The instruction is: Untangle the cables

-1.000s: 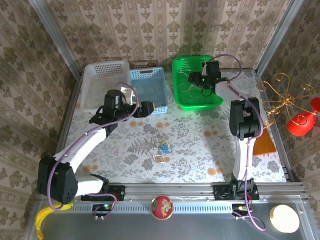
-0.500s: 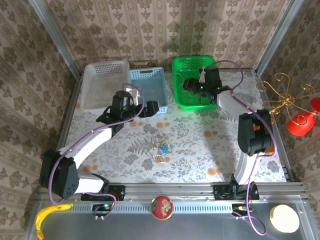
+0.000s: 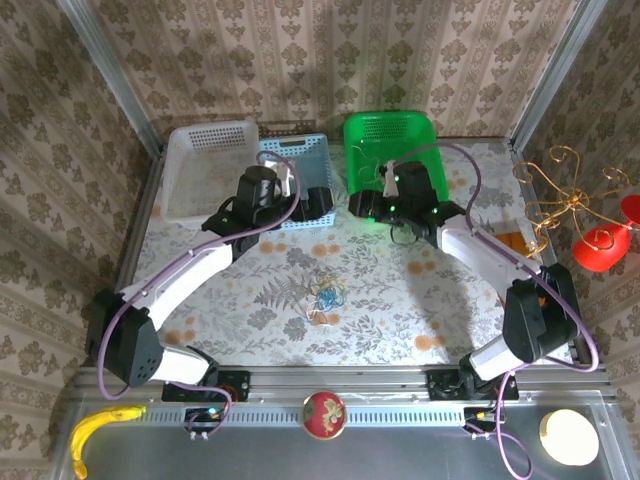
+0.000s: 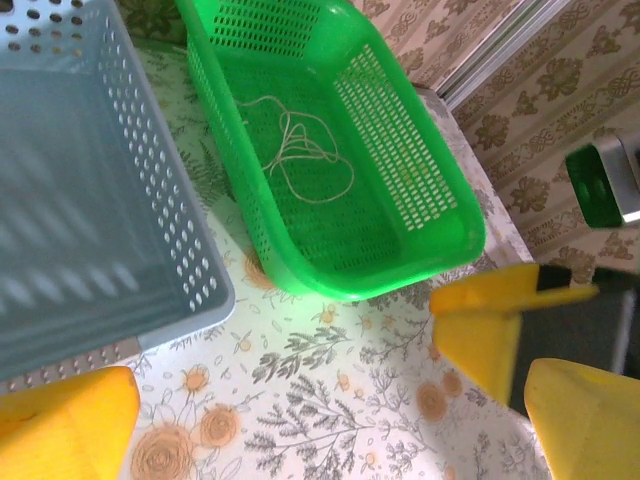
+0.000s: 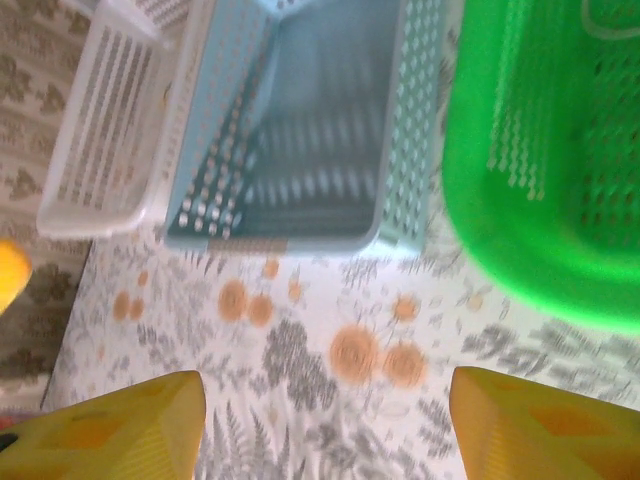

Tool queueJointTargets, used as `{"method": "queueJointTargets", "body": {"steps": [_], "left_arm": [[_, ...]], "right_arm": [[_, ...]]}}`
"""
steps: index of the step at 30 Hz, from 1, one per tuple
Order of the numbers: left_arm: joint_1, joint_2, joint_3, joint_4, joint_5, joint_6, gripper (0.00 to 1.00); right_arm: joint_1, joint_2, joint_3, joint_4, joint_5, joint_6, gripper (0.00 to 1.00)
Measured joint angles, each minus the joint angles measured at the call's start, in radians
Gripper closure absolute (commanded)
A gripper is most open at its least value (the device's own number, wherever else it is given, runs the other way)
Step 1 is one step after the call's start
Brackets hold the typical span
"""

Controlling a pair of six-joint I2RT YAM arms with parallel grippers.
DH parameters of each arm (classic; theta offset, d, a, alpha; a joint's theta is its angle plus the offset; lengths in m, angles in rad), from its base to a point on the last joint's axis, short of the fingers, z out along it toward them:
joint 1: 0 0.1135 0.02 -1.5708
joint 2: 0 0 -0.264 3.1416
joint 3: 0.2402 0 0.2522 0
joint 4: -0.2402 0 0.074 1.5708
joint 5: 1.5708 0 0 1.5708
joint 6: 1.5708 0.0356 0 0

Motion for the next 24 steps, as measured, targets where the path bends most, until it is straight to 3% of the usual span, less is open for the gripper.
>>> {"method": "queueJointTargets", "body": {"steps": [14,24], "left_arm": [[0.039,-0.198,-0.180,-0.135,-0.004,0.039,0.00],[0.042,-0.317,-0.311,-0.164,-0.008,0.037,0.00]], "right_arm": [[0.275,-0.074,-0.307,0.036,0.091,0.030,0.41],[0.297,-0.135,-0.466,0.103,0.120,0.040,0.50]]}}
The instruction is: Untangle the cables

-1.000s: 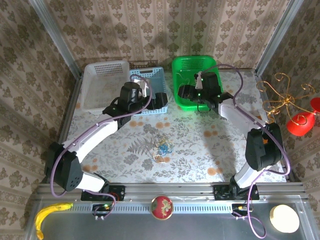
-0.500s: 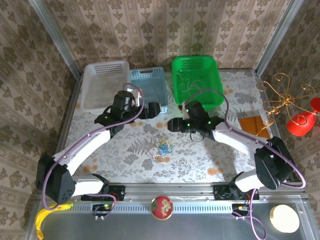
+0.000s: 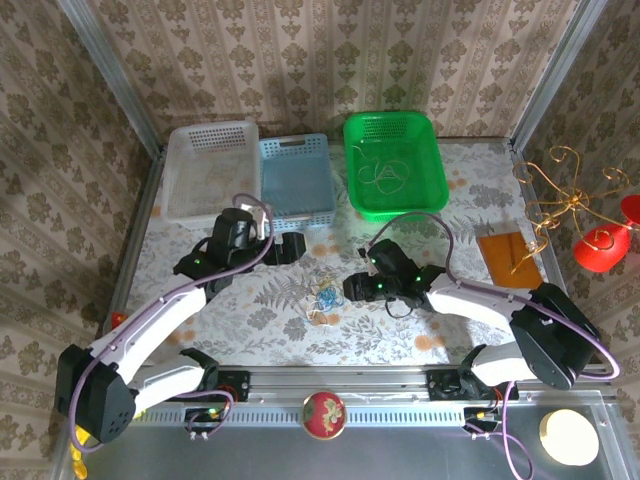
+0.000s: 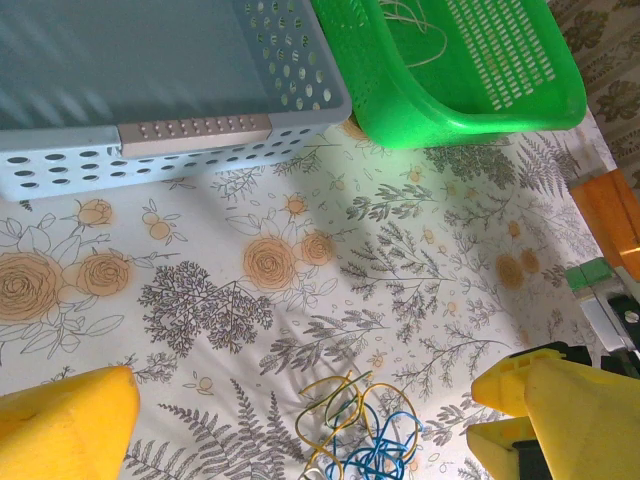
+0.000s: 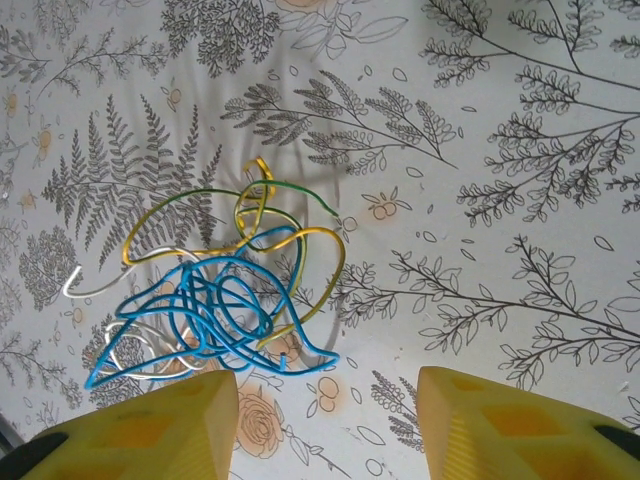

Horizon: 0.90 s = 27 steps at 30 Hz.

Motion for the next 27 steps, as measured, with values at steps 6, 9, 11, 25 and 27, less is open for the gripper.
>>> {"method": "queueJointTargets", "body": {"steps": [6,9,11,25,27], "left_arm": [[0.004,-0.051,-0.051,0.006,0.000,-0.021,0.00],[0.004,-0.061,-0.069,0.004,-0.001,-0.026,0.00],[0.004,-0.063,-0.074,0.003,-0.001,-0.028,0.00],[0.006,-0.066,-0.075,0.005,-0.007,-0.029,0.00],[0.008,-0.066,-0.075,0.005,-0.007,-0.029,0.00]], "right_arm": [[0.002,0.007,-0.022,0.047,-0.008,-0.013,0.56],[0.005,0.045,-0.020,0.082,-0.023,-0.018,0.57],[0.006,0.074,-0.020,0.091,-0.030,-0.018,0.58],[0.021,0.188,-0.006,0.151,-0.054,-0.015,0.77],[0.021,0.191,-0.001,0.151,-0.054,-0.017,0.86]]}}
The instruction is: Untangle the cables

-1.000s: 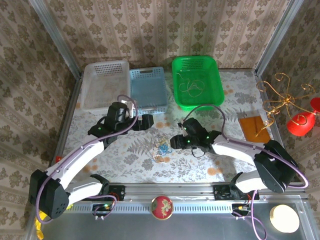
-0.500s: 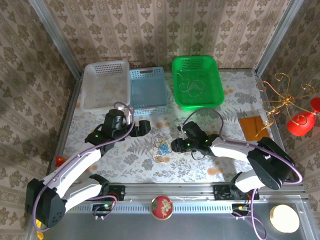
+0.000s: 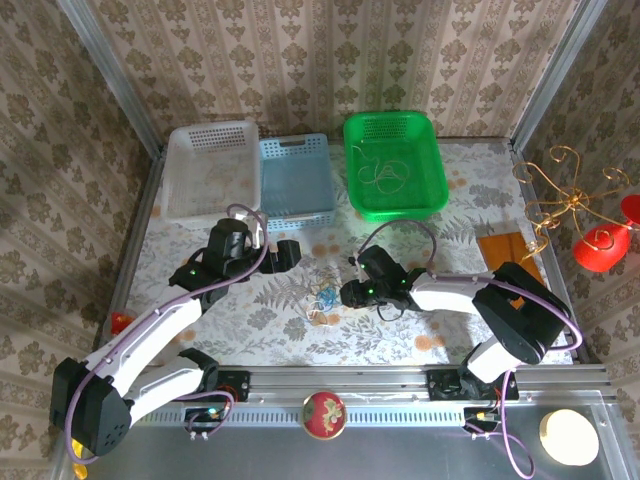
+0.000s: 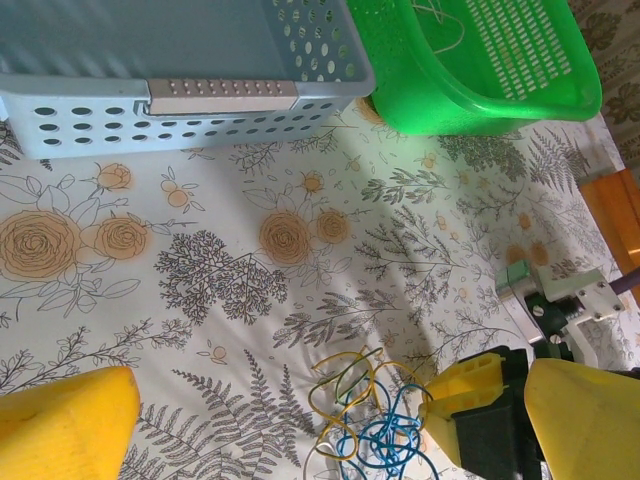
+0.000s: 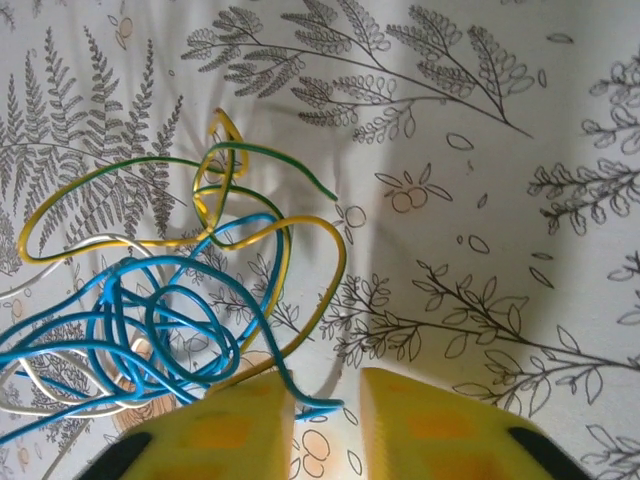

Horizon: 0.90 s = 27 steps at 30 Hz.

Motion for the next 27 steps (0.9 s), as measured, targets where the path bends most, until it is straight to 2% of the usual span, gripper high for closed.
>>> {"method": "queueJointTargets", "body": {"steps": [4,15,27], "left_arm": [[0.004,0.000,0.000,0.000,0.000,0.000,0.00],[0.016,-0.009,0.000,0.001,0.003,0.001,0.00],[0.023,-0.037,-0.026,0.050,0.055,0.001,0.00]], "right_arm": [[0.000,-0.010,0.019,-0.019,0.000,-0.006,1.00],[-0.013,-0.219,0.157,-0.181,0.005,-0.064,1.00],[-0.036,-0.330,0.160,-0.193,0.025,-0.064,1.00]]}}
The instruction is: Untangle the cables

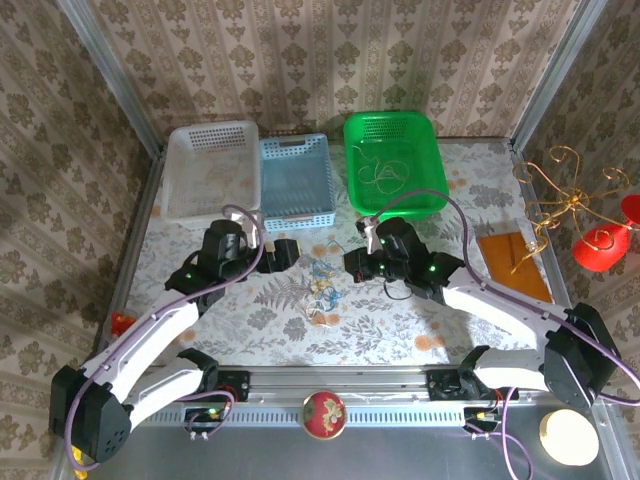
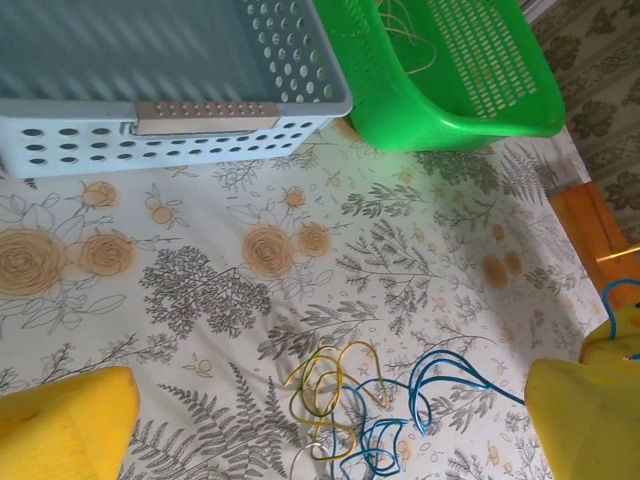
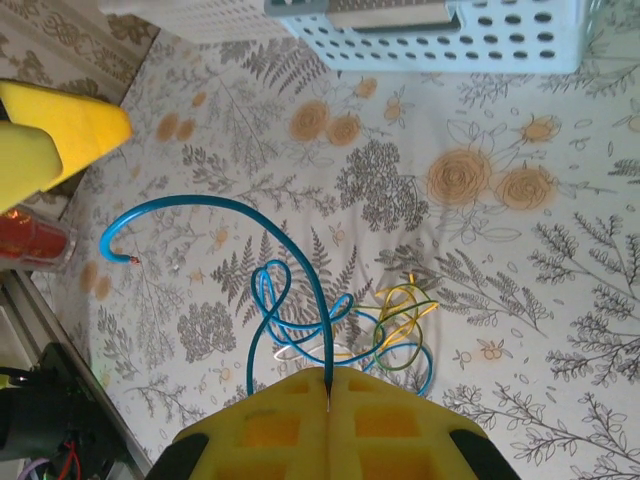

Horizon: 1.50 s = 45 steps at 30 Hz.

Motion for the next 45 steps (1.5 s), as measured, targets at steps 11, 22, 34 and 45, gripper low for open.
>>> {"method": "queueJointTargets", "body": {"steps": [11,22,34,45], "left_arm": [[-0.006,0.009,-0.008,0.160,0.145,-0.008,0.03],[-0.095,0.195,0.119,0.214,0.188,-0.011,0.09],[-0.121,0.283,0.141,0.250,0.190,-0.012,0.25],[-0.133,0.343,0.167,0.273,0.200,-0.018,0.55]], "right_arm": [[-0.002,-0.016,-0.014,0.032,0.006,0.003,1.00],[-0.002,0.007,-0.014,0.051,0.005,0.002,1.00],[-0.002,0.007,-0.015,0.055,0.002,0.002,1.00],[-0.002,0.007,-0.034,0.080,-0.002,0.002,1.00]]}}
